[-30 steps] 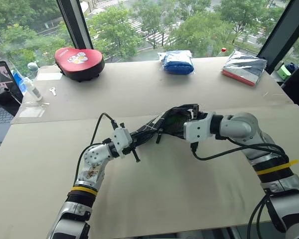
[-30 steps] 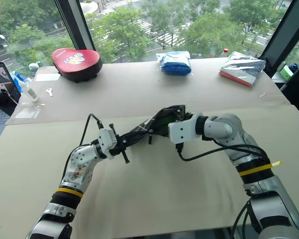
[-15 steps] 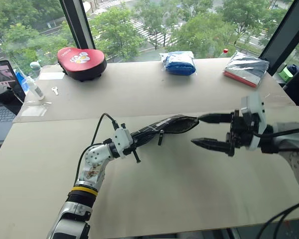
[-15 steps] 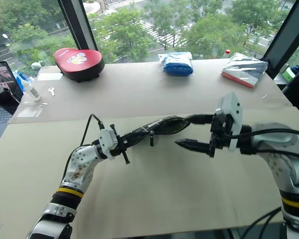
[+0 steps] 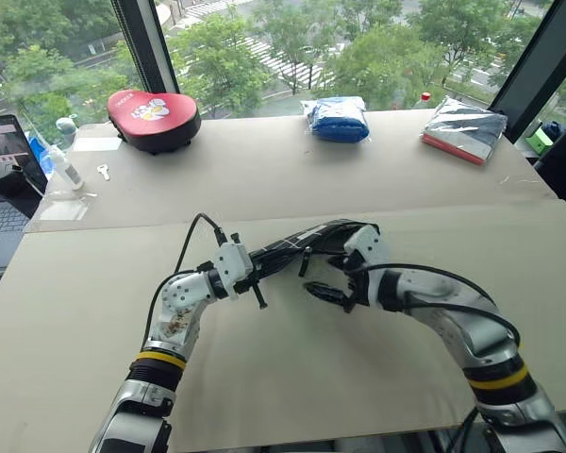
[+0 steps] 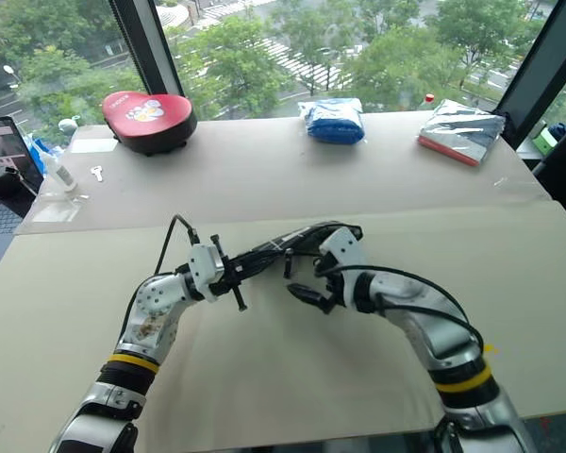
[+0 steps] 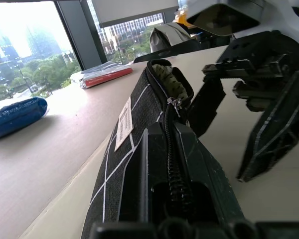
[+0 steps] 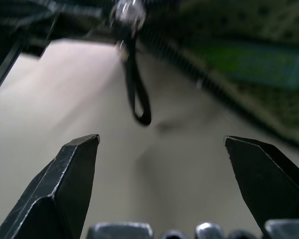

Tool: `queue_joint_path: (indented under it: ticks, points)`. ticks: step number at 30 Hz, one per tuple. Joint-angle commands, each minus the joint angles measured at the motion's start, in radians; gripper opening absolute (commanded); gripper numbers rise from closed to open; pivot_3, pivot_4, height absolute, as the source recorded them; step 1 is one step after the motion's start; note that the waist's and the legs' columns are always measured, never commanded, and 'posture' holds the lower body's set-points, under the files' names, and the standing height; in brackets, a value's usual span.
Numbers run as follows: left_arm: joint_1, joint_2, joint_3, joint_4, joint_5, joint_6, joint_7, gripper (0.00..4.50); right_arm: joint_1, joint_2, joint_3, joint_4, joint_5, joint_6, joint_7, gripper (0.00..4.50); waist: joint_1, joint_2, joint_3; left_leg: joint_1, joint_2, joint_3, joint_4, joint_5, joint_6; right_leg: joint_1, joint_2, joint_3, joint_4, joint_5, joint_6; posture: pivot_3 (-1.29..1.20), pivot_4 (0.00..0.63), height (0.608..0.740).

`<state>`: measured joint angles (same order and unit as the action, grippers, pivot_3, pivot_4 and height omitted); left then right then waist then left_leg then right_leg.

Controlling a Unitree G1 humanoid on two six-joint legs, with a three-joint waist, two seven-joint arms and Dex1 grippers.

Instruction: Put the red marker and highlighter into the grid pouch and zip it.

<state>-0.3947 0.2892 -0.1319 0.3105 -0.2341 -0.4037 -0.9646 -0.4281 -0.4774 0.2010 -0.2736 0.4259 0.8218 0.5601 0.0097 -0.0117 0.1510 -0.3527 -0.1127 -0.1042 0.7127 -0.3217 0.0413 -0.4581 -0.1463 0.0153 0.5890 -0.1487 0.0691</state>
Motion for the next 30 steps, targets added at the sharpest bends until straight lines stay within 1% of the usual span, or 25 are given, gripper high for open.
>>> queue_joint_path:
  ticks: [1, 4, 7, 11, 12, 13, 14, 16, 17, 18, 23, 26, 30]
  points:
    - [-0.014, 0.001, 0.008, -0.015, -0.008, -0.015, -0.003, 0.0, -0.042, 0.044, -0.005, -0.001, 0.001, 0.022, -0.018, 4.43, 0.0, 0.0, 0.0, 0.0, 0.0, 0.0, 0.0, 0.0, 0.0, 0.0, 0.0, 0.0, 0.0, 0.0, 0.0, 0.0, 0.15, 0.74]
    - [-0.015, 0.0, 0.008, -0.013, -0.007, -0.016, -0.001, 0.0, -0.051, 0.066, -0.009, 0.006, 0.001, 0.027, -0.013, 4.43, -0.001, 0.0, 0.0, 0.0, 0.0, -0.001, 0.0, 0.0, 0.0, 0.0, 0.0, -0.001, 0.001, 0.0, 0.0, 0.0, 0.15, 0.74]
    - [-0.014, 0.0, 0.009, -0.014, -0.007, -0.017, 0.0, 0.0, -0.046, 0.069, -0.004, 0.007, -0.012, 0.021, -0.004, 3.75, -0.001, 0.0, 0.0, 0.0, 0.0, -0.001, 0.0, 0.0, 0.0, 0.0, 0.0, -0.001, 0.003, 0.0, 0.0, 0.0, 0.15, 0.74]
    - [-0.016, 0.001, 0.011, -0.009, -0.007, -0.018, 0.001, 0.0, -0.036, 0.057, -0.004, -0.004, -0.017, 0.009, 0.014, 2.32, -0.003, 0.0, 0.0, 0.0, 0.0, -0.001, 0.0, 0.0, 0.0, 0.0, 0.0, -0.001, 0.004, 0.0, 0.0, 0.0, 0.15, 0.74]
    - [-0.016, 0.001, 0.012, -0.008, -0.006, -0.019, 0.002, 0.0, -0.035, 0.054, -0.012, -0.008, -0.014, 0.01, 0.019, 2.05, -0.003, 0.0, 0.0, 0.0, 0.0, -0.001, 0.0, 0.0, 0.0, 0.0, 0.0, -0.001, 0.004, 0.0, 0.0, 0.0, 0.15, 0.74]
    - [-0.016, 0.001, 0.012, -0.007, -0.006, -0.02, 0.003, 0.0, -0.033, 0.049, -0.019, -0.012, -0.011, 0.01, 0.024, 1.67, -0.004, 0.0, 0.0, 0.0, 0.0, -0.001, 0.0, 0.0, 0.0, 0.0, 0.0, -0.001, 0.004, 0.0, 0.0, 0.0, 0.15, 0.74]
    - [-0.018, 0.0, 0.013, -0.004, -0.006, -0.02, 0.003, 0.0, -0.033, 0.045, -0.027, -0.014, -0.004, 0.013, 0.03, 1.19, -0.004, 0.0, 0.0, 0.0, 0.0, -0.001, 0.0, 0.0, 0.0, 0.0, 0.0, -0.001, 0.004, 0.0, 0.0, 0.0, 0.15, 0.74]
    - [-0.021, -0.001, 0.012, 0.0, -0.004, -0.022, 0.004, 0.0, -0.029, 0.036, -0.034, -0.023, 0.012, 0.02, 0.049, 0.68, -0.004, 0.0, 0.0, 0.0, 0.0, -0.001, 0.0, 0.0, 0.0, 0.0, 0.0, -0.001, 0.004, 0.0, 0.0, 0.0, 0.15, 0.74]
    - [-0.022, -0.003, 0.011, 0.001, -0.004, -0.022, 0.004, 0.0, -0.024, 0.03, -0.036, -0.03, 0.018, 0.026, 0.057, 0.28, -0.004, 0.0, 0.0, 0.0, 0.0, -0.001, 0.0, 0.0, 0.0, 0.0, 0.0, -0.001, 0.004, 0.0, 0.0, 0.0, 0.15, 0.74]
    - [-0.022, -0.004, 0.01, 0.002, -0.004, -0.023, 0.005, 0.0, -0.015, 0.023, -0.038, -0.036, 0.02, 0.027, 0.065, 0.02, -0.004, 0.0, 0.0, 0.0, 0.0, -0.001, 0.0, 0.0, 0.0, 0.0, 0.0, -0.001, 0.004, 0.0, 0.0, 0.0, 0.15, 0.74]
    - [-0.019, -0.007, 0.008, 0.0, -0.003, -0.024, 0.007, 0.0, 0.011, -0.003, -0.06, -0.063, 0.022, 0.037, 0.078, 0.02, -0.004, 0.0, 0.0, 0.0, 0.0, -0.001, 0.0, 0.0, 0.0, 0.0, 0.0, -0.001, 0.004, 0.0, 0.0, 0.0, 0.15, 0.74]
    - [-0.015, -0.008, 0.007, -0.004, -0.002, -0.023, 0.008, 0.0, 0.011, -0.03, -0.085, -0.062, 0.008, 0.049, 0.056, 0.02, -0.004, 0.0, 0.0, 0.0, 0.0, -0.001, 0.0, 0.0, 0.0, 0.0, 0.0, -0.001, 0.004, 0.0, 0.0, 0.0, 0.15, 0.74]
    - [-0.009, -0.005, 0.008, -0.01, -0.002, -0.022, 0.01, 0.0, 0.025, -0.172, -0.153, -0.045, -0.022, 0.024, 0.091, 0.02, 0.002, 0.0, 0.0, 0.0, 0.0, -0.001, 0.0, 0.0, 0.0, 0.0, 0.0, -0.001, 0.003, 0.0, 0.0, 0.0, 0.15, 0.74]
